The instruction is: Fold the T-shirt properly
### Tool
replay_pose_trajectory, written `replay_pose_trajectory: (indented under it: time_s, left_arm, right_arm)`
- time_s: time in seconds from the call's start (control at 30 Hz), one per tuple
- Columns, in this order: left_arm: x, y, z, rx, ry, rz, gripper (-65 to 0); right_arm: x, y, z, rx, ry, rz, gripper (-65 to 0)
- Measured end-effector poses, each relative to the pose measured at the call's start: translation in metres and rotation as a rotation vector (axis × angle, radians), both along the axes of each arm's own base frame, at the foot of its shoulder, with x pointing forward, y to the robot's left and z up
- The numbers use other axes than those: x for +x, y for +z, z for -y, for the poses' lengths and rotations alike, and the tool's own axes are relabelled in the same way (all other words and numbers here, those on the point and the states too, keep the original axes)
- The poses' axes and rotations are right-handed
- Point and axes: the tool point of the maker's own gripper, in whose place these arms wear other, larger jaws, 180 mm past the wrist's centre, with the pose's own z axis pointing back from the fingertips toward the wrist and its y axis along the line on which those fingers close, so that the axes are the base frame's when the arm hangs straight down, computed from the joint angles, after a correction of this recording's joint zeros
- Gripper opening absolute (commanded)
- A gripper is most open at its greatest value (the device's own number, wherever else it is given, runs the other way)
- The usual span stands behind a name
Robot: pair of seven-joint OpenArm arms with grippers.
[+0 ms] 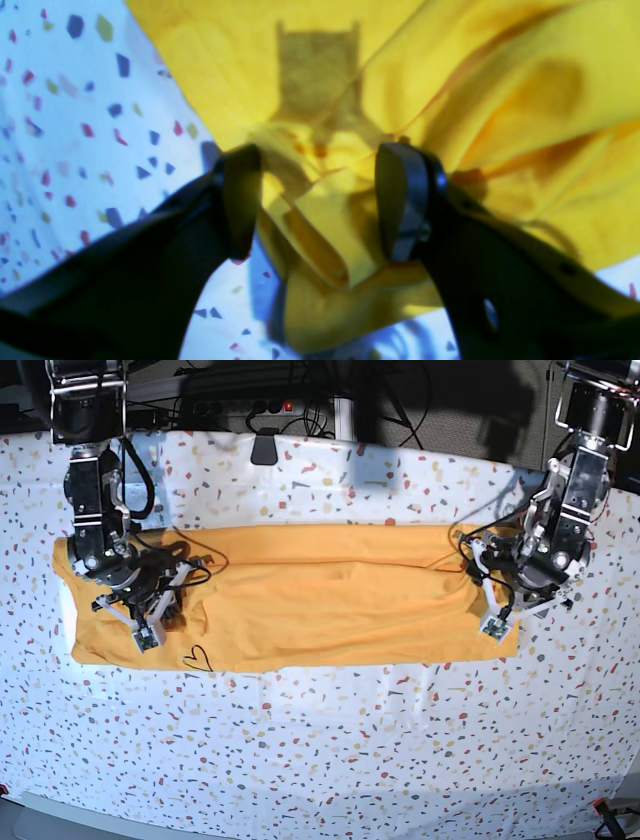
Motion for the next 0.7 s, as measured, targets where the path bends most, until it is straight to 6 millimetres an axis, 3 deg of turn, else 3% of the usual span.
replay_pose_trajectory:
  time_s: [0.3,0.5,0.7]
  left_arm:
    - [0.005,0.004,-0.015,0.092,-0.011,0.021,-29.4]
    - [0.017,0.029,-0.074,0.252,0.015,0.057,-29.4]
    - [0.015,0.036,-0.098,0.293,0.047,0.067,-29.4]
  right_arm:
    - [0.002,-0.002,0.005,-0.014,-0.005,-0.008,-65.0]
    - [0.002,-0.001,0.005,-0.018,-0.005,-0.009,-65.0]
    - [0.003,-0.001,0.005,-0.013,-0.005,-0.006,-65.0]
